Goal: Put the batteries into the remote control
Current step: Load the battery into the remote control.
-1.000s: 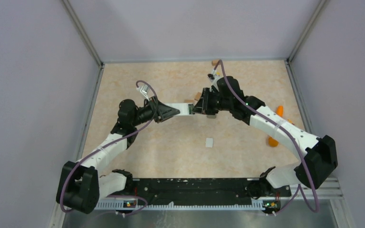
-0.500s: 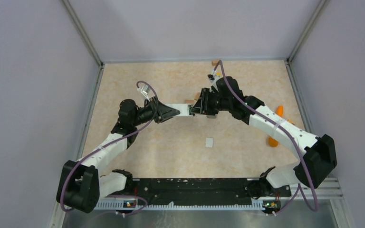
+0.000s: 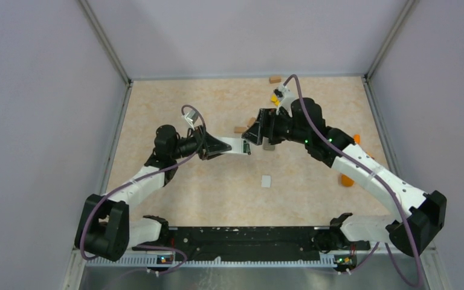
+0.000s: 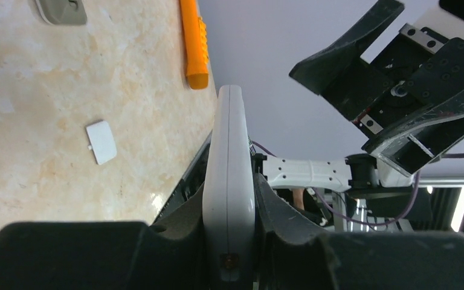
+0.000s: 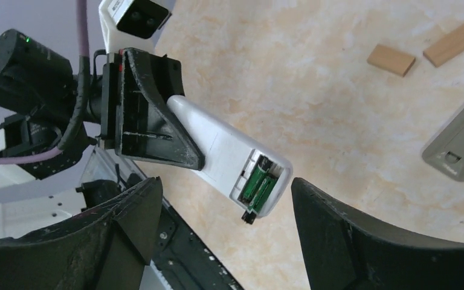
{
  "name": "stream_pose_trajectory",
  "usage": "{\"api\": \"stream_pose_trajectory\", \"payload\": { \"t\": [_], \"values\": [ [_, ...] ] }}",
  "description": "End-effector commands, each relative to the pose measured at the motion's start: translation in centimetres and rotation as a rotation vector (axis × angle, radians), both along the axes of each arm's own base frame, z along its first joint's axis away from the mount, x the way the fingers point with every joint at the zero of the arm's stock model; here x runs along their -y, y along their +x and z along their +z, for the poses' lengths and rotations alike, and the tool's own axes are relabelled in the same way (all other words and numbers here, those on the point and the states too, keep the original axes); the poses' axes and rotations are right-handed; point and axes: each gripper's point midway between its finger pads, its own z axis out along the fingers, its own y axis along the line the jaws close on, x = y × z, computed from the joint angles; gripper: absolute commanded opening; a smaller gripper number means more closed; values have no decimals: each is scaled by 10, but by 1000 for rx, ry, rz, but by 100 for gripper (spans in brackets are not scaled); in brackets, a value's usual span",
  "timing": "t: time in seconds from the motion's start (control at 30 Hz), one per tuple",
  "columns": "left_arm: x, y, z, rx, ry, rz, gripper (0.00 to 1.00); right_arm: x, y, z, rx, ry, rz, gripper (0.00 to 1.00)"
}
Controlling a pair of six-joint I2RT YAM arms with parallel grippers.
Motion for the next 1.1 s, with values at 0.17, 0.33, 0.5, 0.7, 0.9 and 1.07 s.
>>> {"api": "stream_pose_trajectory", "payload": {
  "t": [0.17,0.33,0.5,0.7,0.9,1.07],
  "values": [
    [6,-36,24,45,-17,-259,1,-7,-34,13,354,-91,407,91],
    [1,-51,9,54,79,-358,0,-14,-61,-2,330,-71,597,93],
    [-1,-61,1,22,81,-425,0,-14,-70,-38,204,-113,669,94],
    [-1,-63,-8,-30,74,-463,0,-14,-80,-55,155,-109,725,94],
    [-1,-64,-4,0,78,-480,0,-12,-85,-67,157,-137,770,94],
    [-1,-66,-3,3,78,-486,1,-17,-88,-77,147,-163,782,94]
  ]
}}
